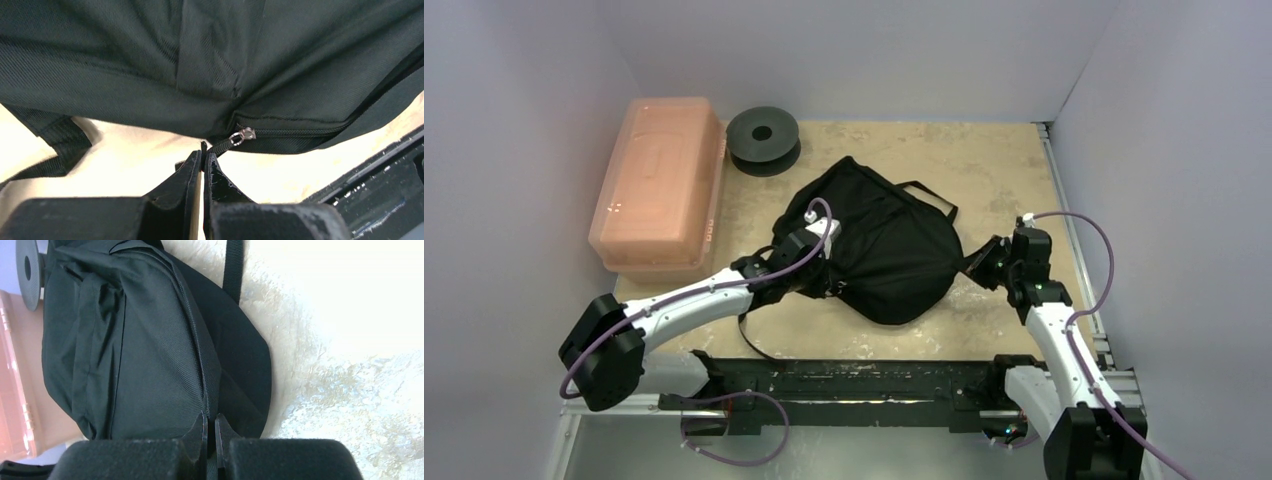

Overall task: Pack the student bag
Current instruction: Zip the student bag at the center of the board, then pick up the student bag at the center of the board.

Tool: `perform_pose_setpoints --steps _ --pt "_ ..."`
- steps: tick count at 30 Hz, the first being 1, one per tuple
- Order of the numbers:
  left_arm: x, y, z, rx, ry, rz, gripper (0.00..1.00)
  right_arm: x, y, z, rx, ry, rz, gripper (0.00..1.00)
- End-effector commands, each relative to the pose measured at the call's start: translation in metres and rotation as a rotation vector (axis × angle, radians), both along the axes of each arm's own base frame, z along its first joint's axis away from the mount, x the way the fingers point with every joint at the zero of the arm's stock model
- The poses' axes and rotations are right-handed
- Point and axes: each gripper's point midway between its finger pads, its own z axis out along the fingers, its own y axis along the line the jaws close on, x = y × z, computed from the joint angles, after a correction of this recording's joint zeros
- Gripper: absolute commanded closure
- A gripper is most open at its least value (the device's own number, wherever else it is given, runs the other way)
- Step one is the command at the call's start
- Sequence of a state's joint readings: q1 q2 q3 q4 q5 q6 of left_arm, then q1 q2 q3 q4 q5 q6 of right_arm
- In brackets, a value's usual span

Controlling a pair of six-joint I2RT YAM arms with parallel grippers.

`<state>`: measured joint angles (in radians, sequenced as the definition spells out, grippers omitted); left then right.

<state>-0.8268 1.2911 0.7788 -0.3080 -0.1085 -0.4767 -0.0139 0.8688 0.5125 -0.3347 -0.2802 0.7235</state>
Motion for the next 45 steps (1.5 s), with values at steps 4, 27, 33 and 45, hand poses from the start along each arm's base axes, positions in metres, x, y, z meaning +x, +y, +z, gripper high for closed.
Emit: perform_pose_setpoints --steps 4,27,33,45 --pt "-0.046 0.022 -0.033 0.008 0.198 -0.031 1.00 0.030 -0.040 0.026 -0.128 -0.100 -0.115 1.00" --pt "-0.025 0.026 0.001 0.093 0.173 0.017 0.55 0.032 -0.028 0.030 -0.194 -0.051 0.095 0.60" --pt "-0.017 0.024 0.047 0.007 0.048 -0.016 0.25 0.014 -0.026 0.017 -0.179 0.060 0.118 0.21" --pt "-0.020 -0.001 0.104 -0.190 -0.040 -0.112 0.21 -0.009 0.053 -0.025 0.262 0.100 0.126 0.01"
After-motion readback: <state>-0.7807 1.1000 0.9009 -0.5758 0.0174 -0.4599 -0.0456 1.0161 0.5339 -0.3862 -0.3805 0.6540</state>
